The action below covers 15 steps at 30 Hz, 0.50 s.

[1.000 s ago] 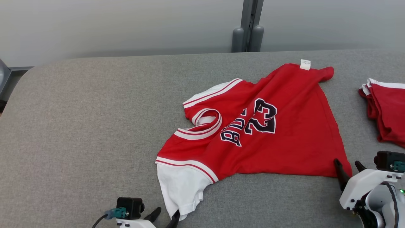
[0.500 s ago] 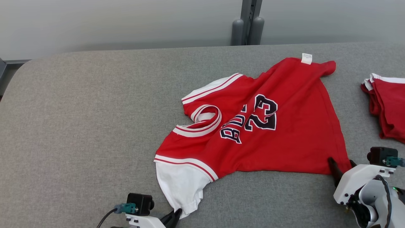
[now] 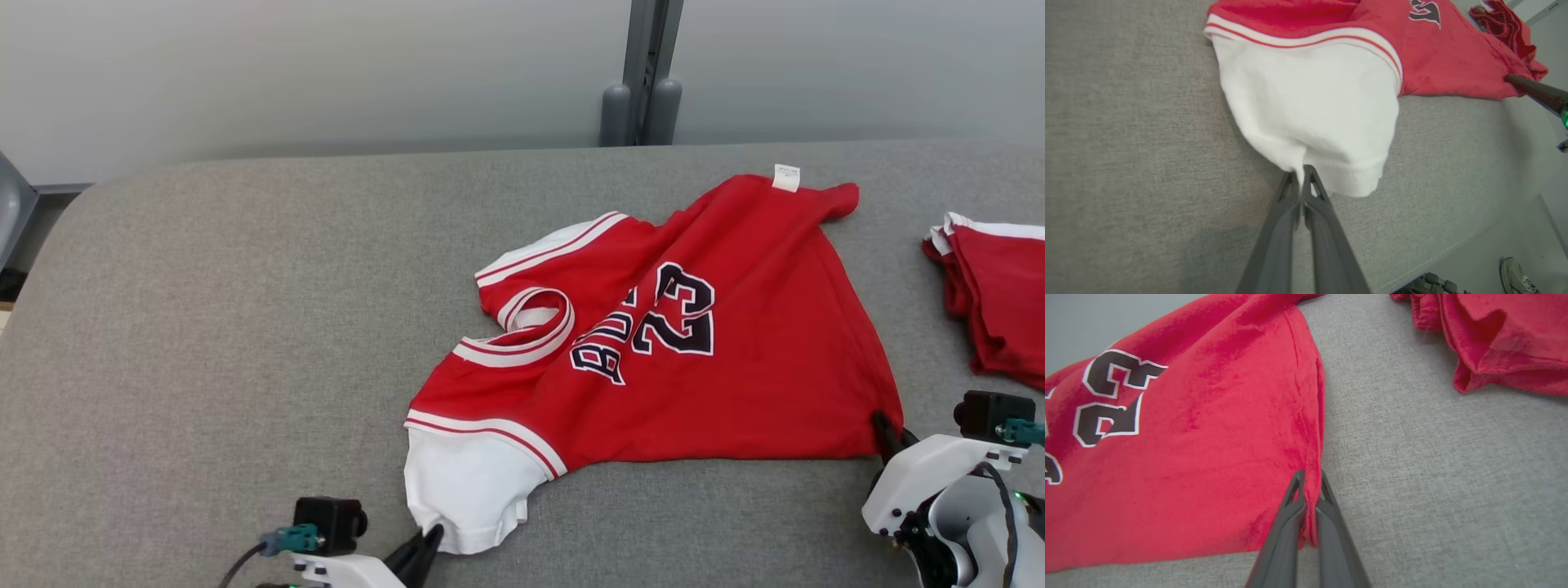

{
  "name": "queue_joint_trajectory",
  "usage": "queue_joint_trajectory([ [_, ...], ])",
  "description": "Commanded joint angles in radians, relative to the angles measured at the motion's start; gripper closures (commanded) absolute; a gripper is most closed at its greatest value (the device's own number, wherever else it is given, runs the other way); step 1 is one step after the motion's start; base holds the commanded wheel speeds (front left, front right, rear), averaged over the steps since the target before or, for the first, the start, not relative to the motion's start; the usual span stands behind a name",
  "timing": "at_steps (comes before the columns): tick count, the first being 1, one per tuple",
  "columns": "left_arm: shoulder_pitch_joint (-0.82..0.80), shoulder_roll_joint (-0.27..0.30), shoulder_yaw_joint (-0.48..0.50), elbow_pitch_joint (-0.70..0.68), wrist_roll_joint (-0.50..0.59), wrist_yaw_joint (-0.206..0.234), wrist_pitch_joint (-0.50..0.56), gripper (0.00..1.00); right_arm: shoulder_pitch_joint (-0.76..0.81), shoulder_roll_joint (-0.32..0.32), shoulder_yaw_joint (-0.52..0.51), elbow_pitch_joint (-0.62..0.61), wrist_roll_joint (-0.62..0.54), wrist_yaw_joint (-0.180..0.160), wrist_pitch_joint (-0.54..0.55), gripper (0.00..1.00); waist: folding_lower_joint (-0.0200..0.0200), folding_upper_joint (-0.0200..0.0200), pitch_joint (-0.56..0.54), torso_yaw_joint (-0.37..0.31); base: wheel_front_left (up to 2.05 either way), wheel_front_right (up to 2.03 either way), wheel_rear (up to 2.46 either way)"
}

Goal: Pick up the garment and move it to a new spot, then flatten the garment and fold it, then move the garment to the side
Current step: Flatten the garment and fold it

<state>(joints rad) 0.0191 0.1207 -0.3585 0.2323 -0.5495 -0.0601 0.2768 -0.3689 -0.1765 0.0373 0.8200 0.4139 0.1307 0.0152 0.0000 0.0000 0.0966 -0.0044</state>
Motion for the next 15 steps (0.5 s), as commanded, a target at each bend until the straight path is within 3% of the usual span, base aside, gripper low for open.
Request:
queue_joint_trajectory([
  [1, 0.010, 0.016, 0.014, -0.023, -0.007, 0.010, -0.001, 1.00, 0.014, -0.006, 0.002, -0.015, 0.011, 0.000, -0.012, 1.00, 0.0000, 0.0000, -0.015, 0.001, 0.00, 0.00, 0.00],
  [9, 0.068, 0.076, 0.082, -0.223, -0.054, 0.032, 0.026, 1.00, 0.067, -0.021, 0.027, -0.196, 0.120, 0.000, -0.031, 1.00, 0.0000, 0.0000, -0.062, -0.007, 0.00, 0.00, 0.00],
  [15, 0.000, 0.132, 0.126, -0.362, -0.034, 0.034, 0.030, 1.00, 0.064, -0.044, 0.029, -0.345, 0.143, 0.000, -0.007, 1.00, 0.0000, 0.0000, -0.068, -0.021, 0.00, 0.00, 0.00],
])
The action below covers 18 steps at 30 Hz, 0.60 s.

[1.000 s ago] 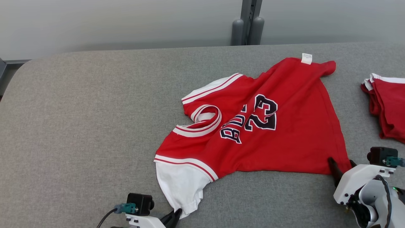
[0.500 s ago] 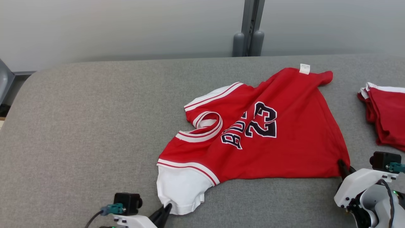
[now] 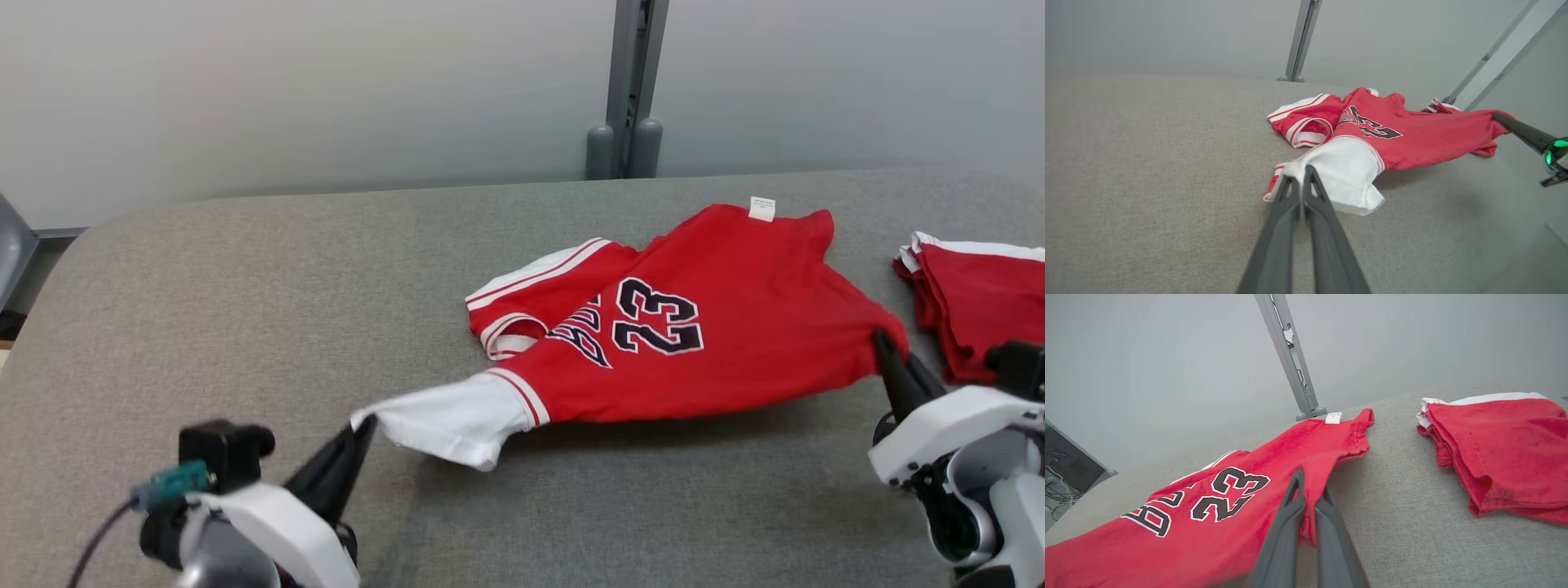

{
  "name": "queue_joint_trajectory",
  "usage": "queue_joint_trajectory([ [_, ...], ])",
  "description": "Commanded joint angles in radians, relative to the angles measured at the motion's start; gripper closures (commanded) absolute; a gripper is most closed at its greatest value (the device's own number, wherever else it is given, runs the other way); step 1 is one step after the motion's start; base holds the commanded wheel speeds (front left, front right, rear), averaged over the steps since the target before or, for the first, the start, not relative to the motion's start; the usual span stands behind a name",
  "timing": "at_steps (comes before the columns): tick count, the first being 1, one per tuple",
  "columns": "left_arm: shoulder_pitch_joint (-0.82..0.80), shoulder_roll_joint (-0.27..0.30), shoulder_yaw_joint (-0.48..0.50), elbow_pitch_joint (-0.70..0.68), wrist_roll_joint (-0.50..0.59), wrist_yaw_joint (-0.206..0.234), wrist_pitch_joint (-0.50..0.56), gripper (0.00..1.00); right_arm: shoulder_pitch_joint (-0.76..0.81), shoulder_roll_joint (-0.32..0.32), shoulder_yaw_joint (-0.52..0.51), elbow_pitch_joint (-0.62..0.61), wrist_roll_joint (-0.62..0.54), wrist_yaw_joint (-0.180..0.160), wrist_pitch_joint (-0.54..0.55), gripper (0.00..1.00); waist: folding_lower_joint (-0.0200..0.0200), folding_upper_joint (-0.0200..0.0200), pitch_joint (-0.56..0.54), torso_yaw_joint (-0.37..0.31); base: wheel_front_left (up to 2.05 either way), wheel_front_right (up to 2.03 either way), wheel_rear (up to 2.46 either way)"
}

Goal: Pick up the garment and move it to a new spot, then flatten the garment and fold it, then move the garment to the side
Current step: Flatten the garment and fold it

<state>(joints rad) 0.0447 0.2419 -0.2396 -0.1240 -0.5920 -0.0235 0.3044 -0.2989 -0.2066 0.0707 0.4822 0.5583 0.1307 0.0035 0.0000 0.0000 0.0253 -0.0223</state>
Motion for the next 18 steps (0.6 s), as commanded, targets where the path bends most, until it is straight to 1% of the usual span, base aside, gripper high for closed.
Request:
queue_joint_trajectory([
  [1, -0.045, 0.024, 0.008, -0.016, 0.022, -0.002, 0.011, 1.00, -0.019, -0.011, -0.001, -0.026, 0.000, 0.000, 0.009, 1.00, 0.0000, 0.0000, 0.007, -0.007, 0.00, 0.00, 0.00],
  [3, -0.095, 0.047, 0.006, -0.032, 0.055, 0.004, 0.024, 1.00, -0.047, -0.009, 0.003, -0.058, -0.006, 0.000, 0.016, 1.00, 0.0000, 0.0000, 0.020, -0.016, 0.00, 0.00, 0.00],
  [4, -0.095, 0.047, 0.006, -0.032, 0.055, 0.004, 0.024, 1.00, -0.047, -0.009, 0.003, -0.058, -0.006, 0.000, 0.016, 1.00, 0.0000, 0.0000, 0.020, -0.016, 0.00, 0.00, 0.00],
  [5, -0.155, 0.067, 0.007, -0.028, 0.081, 0.001, 0.038, 1.00, -0.080, -0.004, 0.004, -0.077, -0.003, 0.000, 0.021, 1.00, 0.0000, 0.0000, 0.037, -0.024, 0.00, 0.00, 0.00],
  [8, -0.266, 0.083, 0.010, 0.005, 0.083, -0.024, 0.051, 1.00, -0.153, -0.004, 0.014, -0.089, -0.004, 0.000, 0.029, 1.00, 0.0000, 0.0000, 0.078, -0.035, 0.00, 0.00, 0.00],
  [9, -0.309, 0.100, 0.007, 0.024, 0.099, -0.035, 0.055, 1.00, -0.184, -0.014, 0.019, -0.087, -0.015, 0.000, 0.029, 1.00, 0.0000, 0.0000, 0.095, -0.038, 0.00, 0.00, 0.00],
  [11, -0.402, 0.104, 0.000, 0.060, 0.101, -0.055, 0.052, 1.00, -0.249, -0.016, 0.034, -0.078, -0.017, 0.000, 0.029, 1.00, 0.0000, 0.0000, 0.135, -0.045, 0.00, 0.00, 0.00],
  [13, -0.504, 0.123, -0.008, 0.115, 0.116, -0.073, 0.039, 1.00, -0.321, -0.018, 0.058, -0.063, 0.000, 0.000, 0.019, 1.00, 0.0000, 0.0000, 0.180, -0.051, 0.00, 0.00, 0.00],
  [15, -0.605, 0.129, -0.011, 0.179, 0.115, -0.085, 0.024, 1.00, -0.399, -0.037, 0.087, -0.040, -0.002, 0.000, 0.005, 1.00, 0.0000, 0.0000, 0.227, -0.056, 0.00, 0.00, 0.00],
  [18, -0.769, 0.149, -0.022, 0.286, 0.124, -0.097, 0.002, 1.00, -0.522, -0.050, 0.135, 0.010, 0.014, 0.000, -0.017, 1.00, 0.0000, 0.0000, 0.292, -0.062, 0.00, 0.00, 0.00],
])
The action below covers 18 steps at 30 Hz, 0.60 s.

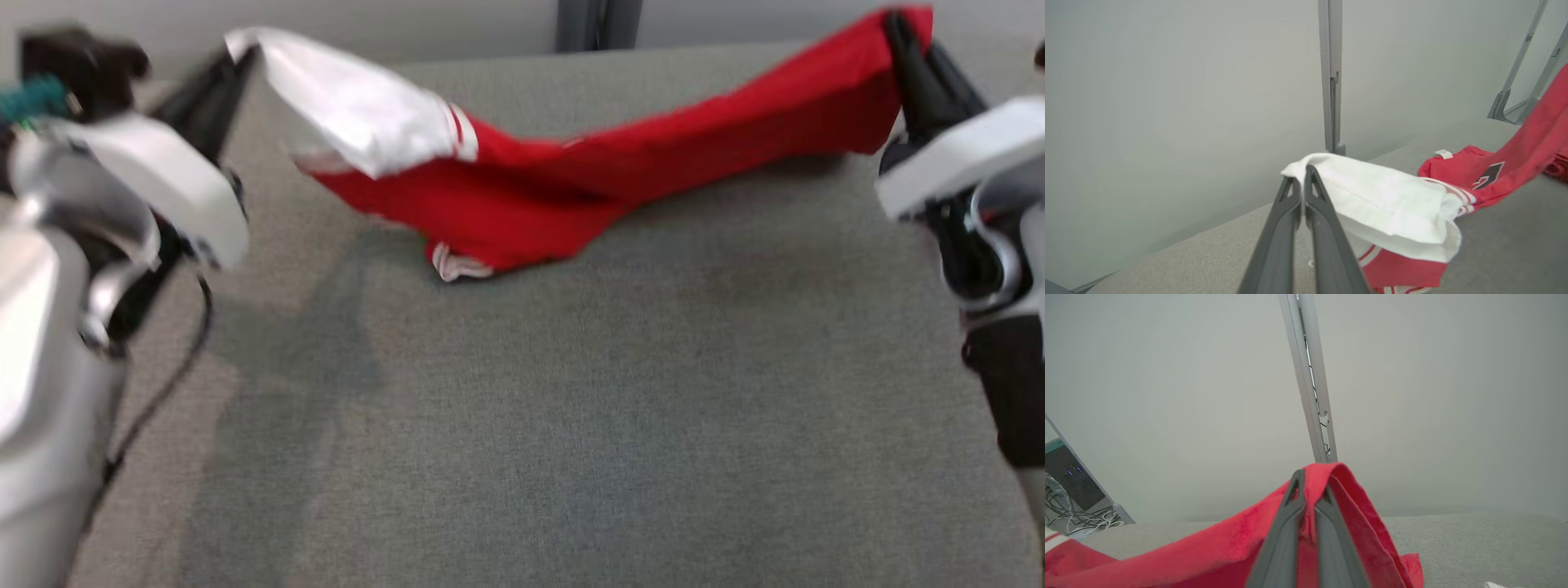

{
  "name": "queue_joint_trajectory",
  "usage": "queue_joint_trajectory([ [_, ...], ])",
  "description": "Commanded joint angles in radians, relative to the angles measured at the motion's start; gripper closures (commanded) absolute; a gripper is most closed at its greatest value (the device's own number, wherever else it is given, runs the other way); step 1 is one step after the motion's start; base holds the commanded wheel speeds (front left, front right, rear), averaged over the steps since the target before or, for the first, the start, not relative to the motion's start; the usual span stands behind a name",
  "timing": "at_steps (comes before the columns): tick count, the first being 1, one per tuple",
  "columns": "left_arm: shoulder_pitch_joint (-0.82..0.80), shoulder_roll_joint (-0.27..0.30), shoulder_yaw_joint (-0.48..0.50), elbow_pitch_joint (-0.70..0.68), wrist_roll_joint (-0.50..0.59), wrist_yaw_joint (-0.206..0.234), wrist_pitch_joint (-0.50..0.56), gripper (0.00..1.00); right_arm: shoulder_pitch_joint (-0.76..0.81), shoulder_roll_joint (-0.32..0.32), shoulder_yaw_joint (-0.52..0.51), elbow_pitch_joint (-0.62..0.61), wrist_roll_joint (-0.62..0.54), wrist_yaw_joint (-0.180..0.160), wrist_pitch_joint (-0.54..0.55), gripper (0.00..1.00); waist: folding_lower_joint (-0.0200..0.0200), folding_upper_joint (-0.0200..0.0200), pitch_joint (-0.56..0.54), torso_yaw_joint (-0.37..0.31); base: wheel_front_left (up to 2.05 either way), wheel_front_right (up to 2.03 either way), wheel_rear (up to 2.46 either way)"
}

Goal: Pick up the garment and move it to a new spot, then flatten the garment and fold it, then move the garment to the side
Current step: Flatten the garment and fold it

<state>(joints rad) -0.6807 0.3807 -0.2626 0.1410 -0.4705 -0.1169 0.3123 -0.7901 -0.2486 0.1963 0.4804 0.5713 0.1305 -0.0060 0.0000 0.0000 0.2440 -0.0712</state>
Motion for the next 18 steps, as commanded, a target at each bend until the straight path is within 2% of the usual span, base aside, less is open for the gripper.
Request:
queue_joint_trajectory([
  [1, -0.097, 0.017, -0.005, 0.054, 0.005, -0.007, -0.006, 1.00, -0.075, -0.014, 0.026, 0.026, 0.013, 0.000, -0.009, 1.00, 0.0000, 0.0000, 0.098, -0.015, 0.00, 0.00, 0.00],
  [10, -0.544, 0.036, -0.068, 0.297, -0.004, -0.013, -0.037, 1.00, -0.460, -0.065, 0.119, 0.162, 0.062, 0.000, -0.082, 1.00, 0.0000, 0.0000, 0.277, -0.016, 0.00, 0.00, 0.00],
  [18, -0.870, 0.043, -0.094, 0.479, 0.006, -0.014, -0.103, 1.00, -0.761, -0.044, 0.164, 0.290, 0.113, 0.000, -0.171, 1.00, 0.0000, 0.0000, 0.372, -0.012, 0.00, 0.00, 0.00],
])
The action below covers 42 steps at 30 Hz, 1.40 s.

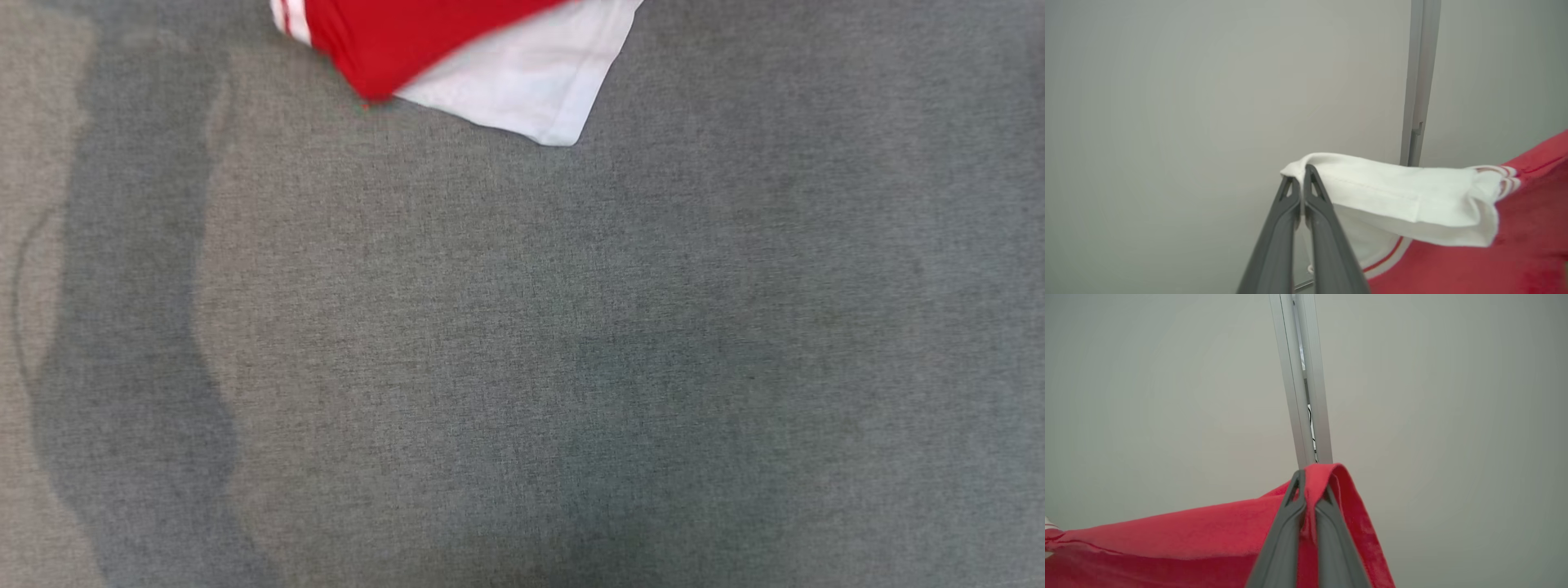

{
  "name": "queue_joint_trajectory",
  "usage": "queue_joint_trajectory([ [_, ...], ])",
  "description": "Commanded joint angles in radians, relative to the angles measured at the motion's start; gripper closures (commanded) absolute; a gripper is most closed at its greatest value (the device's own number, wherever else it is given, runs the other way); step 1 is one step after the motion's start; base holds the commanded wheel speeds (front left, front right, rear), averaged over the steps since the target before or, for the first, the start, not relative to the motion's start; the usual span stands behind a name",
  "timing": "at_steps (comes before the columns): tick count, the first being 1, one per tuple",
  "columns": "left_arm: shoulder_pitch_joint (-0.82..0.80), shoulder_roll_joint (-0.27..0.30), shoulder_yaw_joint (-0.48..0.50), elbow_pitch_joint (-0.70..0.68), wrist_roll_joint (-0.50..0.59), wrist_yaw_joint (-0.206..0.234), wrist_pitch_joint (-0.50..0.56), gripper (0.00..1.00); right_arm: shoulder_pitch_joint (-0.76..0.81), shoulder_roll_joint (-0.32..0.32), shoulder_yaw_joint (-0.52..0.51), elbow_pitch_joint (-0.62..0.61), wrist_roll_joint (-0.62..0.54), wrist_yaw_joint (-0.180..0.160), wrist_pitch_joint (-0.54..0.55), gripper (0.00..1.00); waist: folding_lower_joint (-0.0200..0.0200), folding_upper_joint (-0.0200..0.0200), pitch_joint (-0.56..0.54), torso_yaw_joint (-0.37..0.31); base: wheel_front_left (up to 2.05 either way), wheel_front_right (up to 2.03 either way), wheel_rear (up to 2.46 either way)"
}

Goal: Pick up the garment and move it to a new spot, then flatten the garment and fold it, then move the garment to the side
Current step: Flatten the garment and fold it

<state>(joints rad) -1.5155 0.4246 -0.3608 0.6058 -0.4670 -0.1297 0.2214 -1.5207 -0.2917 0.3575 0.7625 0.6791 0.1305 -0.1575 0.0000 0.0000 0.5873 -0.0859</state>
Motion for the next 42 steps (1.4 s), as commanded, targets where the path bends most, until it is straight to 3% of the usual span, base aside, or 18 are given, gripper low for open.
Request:
queue_joint_trajectory([
  [1, -0.071, -0.004, 0.006, 0.037, 0.004, -0.001, -0.024, 1.00, -0.065, 0.000, 0.009, 0.014, 0.007, 0.000, -0.039, 1.00, 0.0000, 0.0000, 0.036, 0.005, 0.00, 0.00, 0.00],
  [10, -0.303, -0.028, 0.016, 0.198, 0.030, 0.005, -0.172, 1.00, -0.270, 0.014, -0.022, 0.088, 0.036, 0.000, -0.105, 1.00, 0.0000, 0.0000, 0.069, 0.025, 0.00, 0.00, 0.00],
  [18, -0.393, -0.042, 0.012, 0.304, 0.006, 0.002, -0.224, 1.00, -0.300, 0.019, -0.071, 0.088, 0.032, 0.000, -0.109, 1.00, 0.0000, 0.0000, 0.075, 0.036, 0.00, 0.00, 0.00],
  [22, -0.358, -0.059, -0.029, 0.360, -0.014, 0.000, -0.206, 1.00, -0.250, 0.024, -0.029, 0.126, 0.043, 0.000, -0.109, 1.00, 0.0000, 0.0000, 0.056, 0.041, 0.00, 0.00, 0.00],
  [33, -0.104, -0.057, -0.237, 0.359, -0.209, -0.001, 0.073, 1.00, 0.015, -0.039, 0.217, 0.104, 0.214, 0.000, 0.048, 1.00, 0.0000, 0.0000, -0.097, 0.048, 0.00, 0.00, 0.00],
  [42, 0.180, 0.030, -0.381, 0.212, -0.411, -0.001, 0.394, 1.00, 0.271, -0.104, 0.419, 0.024, 0.375, 0.000, 0.209, 1.00, 0.0000, 0.0000, -0.281, 0.038, 0.00, 0.00, 0.00],
])
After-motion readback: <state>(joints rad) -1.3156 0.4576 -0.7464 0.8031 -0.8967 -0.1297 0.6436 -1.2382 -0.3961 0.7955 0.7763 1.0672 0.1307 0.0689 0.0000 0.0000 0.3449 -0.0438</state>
